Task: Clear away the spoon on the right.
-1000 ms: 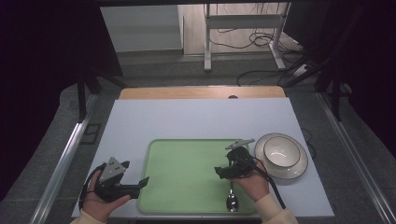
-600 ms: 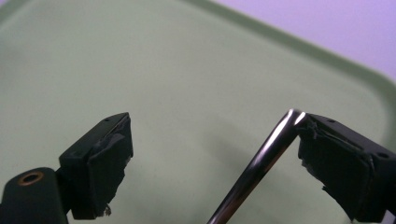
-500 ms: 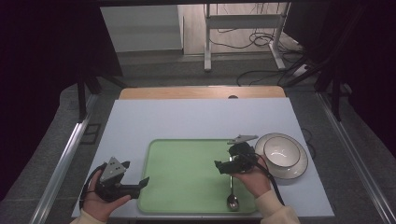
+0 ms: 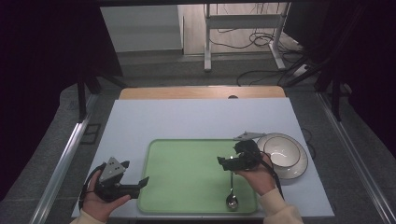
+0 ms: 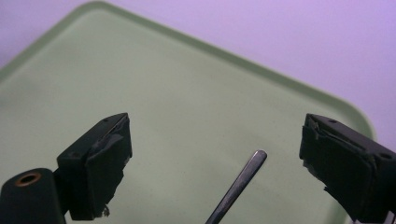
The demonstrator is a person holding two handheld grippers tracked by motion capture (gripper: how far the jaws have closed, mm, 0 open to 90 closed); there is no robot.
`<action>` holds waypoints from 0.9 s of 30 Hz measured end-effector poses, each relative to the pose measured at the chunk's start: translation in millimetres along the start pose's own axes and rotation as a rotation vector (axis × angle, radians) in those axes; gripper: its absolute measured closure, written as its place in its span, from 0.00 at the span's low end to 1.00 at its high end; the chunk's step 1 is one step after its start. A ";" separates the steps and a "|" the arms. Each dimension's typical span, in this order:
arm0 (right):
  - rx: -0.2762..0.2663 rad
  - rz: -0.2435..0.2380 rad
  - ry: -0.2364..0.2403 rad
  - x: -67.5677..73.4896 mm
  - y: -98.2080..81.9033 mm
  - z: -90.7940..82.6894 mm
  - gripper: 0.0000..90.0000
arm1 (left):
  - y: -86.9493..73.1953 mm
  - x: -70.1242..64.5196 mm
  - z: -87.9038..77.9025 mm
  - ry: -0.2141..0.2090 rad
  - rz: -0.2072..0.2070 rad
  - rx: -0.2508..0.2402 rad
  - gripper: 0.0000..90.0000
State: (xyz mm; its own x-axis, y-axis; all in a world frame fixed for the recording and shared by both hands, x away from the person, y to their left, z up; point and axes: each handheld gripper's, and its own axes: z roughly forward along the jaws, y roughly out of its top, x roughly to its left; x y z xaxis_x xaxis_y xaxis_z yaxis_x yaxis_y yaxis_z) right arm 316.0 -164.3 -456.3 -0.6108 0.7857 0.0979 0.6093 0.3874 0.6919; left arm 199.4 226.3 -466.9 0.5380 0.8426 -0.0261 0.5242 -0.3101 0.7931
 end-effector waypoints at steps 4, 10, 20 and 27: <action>-0.047 -0.003 0.042 -5.9 -1.0 -11.6 0.11 | -0.3 0.2 -0.5 0.002 -0.001 0.000 0.14; -0.124 -0.029 0.073 -15.8 -4.6 -34.9 0.12 | 1.3 1.0 -0.4 0.000 -0.004 -0.005 0.14; -0.208 -0.035 0.075 -32.7 -27.9 -73.6 0.14 | 3.3 1.6 2.5 -0.008 -0.002 -0.008 0.14; -0.263 -0.018 0.068 -43.3 -57.3 -101.8 0.15 | 3.7 1.1 1.6 -0.003 -0.004 -0.013 0.14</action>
State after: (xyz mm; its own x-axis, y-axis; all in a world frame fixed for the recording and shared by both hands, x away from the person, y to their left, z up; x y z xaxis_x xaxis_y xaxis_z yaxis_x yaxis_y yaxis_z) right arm 256.1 -269.7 -427.4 -0.6585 0.7421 0.1255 0.4508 0.2554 0.8553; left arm 203.0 225.4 -465.0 0.5378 0.8425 -0.0316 0.5179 -0.3006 0.8009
